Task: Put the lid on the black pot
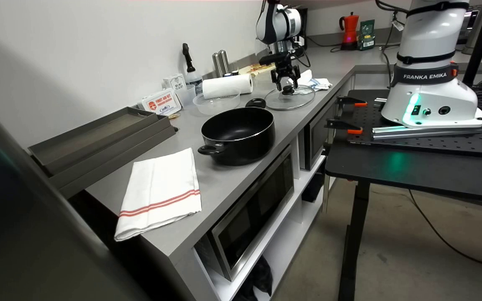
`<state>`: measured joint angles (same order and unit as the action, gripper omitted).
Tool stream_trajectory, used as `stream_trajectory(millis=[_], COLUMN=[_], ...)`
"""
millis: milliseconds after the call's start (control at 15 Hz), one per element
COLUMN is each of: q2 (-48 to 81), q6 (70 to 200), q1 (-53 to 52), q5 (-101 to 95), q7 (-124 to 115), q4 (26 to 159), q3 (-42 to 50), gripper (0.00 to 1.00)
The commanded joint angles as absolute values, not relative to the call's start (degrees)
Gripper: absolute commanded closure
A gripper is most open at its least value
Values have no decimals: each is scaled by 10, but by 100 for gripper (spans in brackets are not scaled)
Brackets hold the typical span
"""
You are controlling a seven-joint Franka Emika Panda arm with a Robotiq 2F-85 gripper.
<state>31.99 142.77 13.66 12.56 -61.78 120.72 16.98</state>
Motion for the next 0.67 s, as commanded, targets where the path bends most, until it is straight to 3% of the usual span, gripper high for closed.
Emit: stream_trajectory(millis=[0, 267, 467, 600], q2=[332, 331, 326, 321], q6=[1422, 1422, 1424, 1426], q1=[139, 140, 139, 139], q5=[142, 143, 143, 142], q7=[-620, -619, -618, -617], q4=[1190, 1188, 1187, 1191], q3=[170, 170, 170, 171], gripper=[33, 64, 73, 74])
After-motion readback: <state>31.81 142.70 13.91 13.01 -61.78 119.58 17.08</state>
